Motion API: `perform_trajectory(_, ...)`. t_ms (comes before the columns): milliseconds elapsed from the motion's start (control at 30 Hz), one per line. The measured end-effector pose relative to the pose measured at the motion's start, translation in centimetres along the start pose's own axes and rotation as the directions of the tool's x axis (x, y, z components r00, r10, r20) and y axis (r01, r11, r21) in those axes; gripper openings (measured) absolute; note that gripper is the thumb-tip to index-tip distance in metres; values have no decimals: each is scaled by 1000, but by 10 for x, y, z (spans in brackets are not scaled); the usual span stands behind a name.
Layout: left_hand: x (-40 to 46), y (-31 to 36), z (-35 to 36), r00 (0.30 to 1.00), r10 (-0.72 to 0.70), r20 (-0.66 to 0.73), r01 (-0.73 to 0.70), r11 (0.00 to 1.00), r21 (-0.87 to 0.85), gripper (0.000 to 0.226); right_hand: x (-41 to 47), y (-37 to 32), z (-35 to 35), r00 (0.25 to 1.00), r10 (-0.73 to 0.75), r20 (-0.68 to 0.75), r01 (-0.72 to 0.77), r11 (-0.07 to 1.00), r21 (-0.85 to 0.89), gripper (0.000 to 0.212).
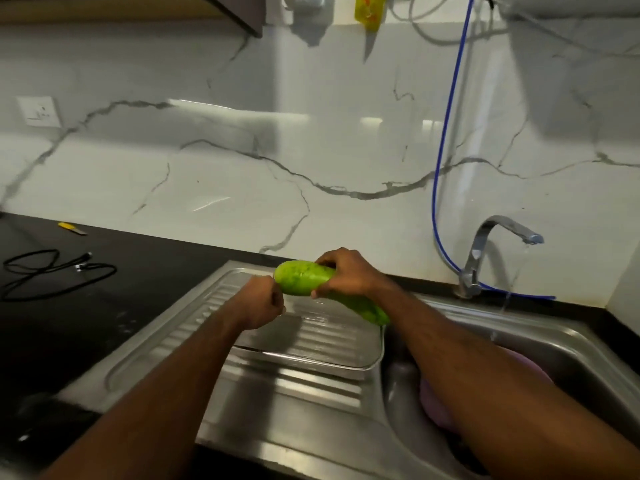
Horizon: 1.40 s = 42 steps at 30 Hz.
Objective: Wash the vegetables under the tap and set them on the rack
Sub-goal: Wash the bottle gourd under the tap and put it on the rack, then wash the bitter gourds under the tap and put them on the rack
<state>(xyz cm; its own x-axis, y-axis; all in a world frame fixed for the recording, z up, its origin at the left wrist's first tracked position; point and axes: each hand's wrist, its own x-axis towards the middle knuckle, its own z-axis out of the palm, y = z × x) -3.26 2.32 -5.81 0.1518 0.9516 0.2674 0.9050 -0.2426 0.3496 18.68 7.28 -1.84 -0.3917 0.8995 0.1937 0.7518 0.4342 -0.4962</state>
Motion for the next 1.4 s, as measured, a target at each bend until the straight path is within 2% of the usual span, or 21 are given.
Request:
perform_trajectory(100, -3, -20, -1, 1000, 13, 14, -13, 1000, -13, 10, 21, -12, 19, 998, 21, 54, -21, 1000, -9, 72)
perform_trajectory(267, -6, -39, -4, 1000, 14, 23, -13, 1000, -22, 12, 47, -22, 32, 987, 98, 129, -108, 991, 76, 59)
perform_trajectory(400, -11, -41, -3, 999, 20, 30, -22, 998, 64, 9, 53, -12, 45, 960, 150, 236, -167, 985, 52, 60)
perform_trajectory(600, -8, -40, -2, 998, -8, 66, 1, 994, 113, 15, 49, 5, 56, 939, 144, 313, -154, 988, 8, 64)
perform_trajectory(733, -6, -32, 0, 1000, -10, 29, 8, 998, 67, 16, 44, 4, 58, 974, 87, 207, -47, 980, -192, 66)
perform_trajectory(867, 0, -13, 2, 999, 35, -11, -34, 999, 24, 13, 23, 16, 50, 980, 68, 188, -23, 973, -230, 63)
perform_trajectory(967, 11, 18, 6, 993, 91, -74, -94, 995, -29, 9, 0, 32, 32, 994, 22, 106, -12, 996, -86, 45)
perform_trajectory(1100, 34, 86, 20, 971, 151, -185, -178, 974, -142, 10, -36, 66, -5, 991, 52, -127, -33, 989, 146, 19)
perform_trajectory(1267, 61, 189, 63, 946, 296, -130, -318, 922, -219, 8, -99, 142, -52, 930, 198, -309, -140, 969, 201, 12)
perform_trajectory(1400, 63, 249, 114, 941, 328, -81, -336, 888, -314, 6, -143, 200, -58, 874, 337, -349, -269, 935, 232, 18)
